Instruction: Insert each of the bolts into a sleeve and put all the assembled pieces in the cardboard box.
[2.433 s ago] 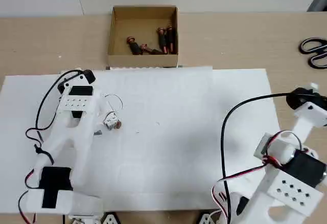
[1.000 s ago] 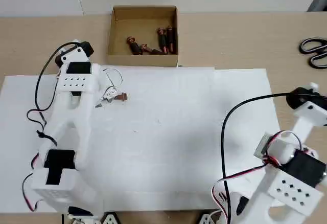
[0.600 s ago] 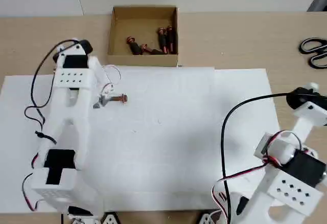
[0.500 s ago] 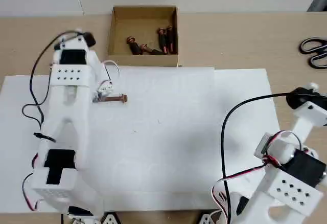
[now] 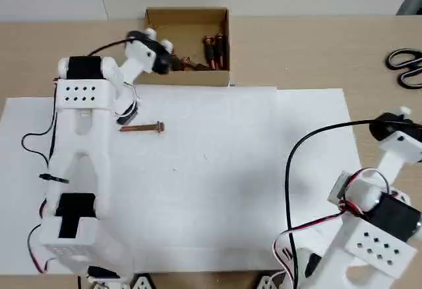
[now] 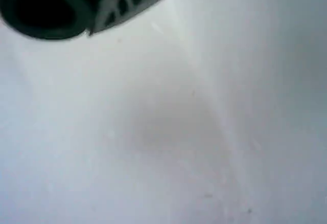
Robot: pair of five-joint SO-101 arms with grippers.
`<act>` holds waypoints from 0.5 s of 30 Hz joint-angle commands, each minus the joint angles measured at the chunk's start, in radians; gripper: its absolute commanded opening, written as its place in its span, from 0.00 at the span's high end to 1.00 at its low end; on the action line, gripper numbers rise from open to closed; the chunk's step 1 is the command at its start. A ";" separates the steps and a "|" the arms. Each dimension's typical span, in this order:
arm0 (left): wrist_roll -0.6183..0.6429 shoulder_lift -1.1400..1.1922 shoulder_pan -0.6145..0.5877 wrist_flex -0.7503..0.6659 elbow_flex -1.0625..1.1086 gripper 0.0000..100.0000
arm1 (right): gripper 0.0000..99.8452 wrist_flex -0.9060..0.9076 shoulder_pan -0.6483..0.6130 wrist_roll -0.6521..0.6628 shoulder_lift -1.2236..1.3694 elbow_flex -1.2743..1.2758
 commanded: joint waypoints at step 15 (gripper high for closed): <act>-0.519 0.063 0.012 -0.143 -0.047 0.89 | 0.99 -0.076 0.005 0.011 -0.012 0.032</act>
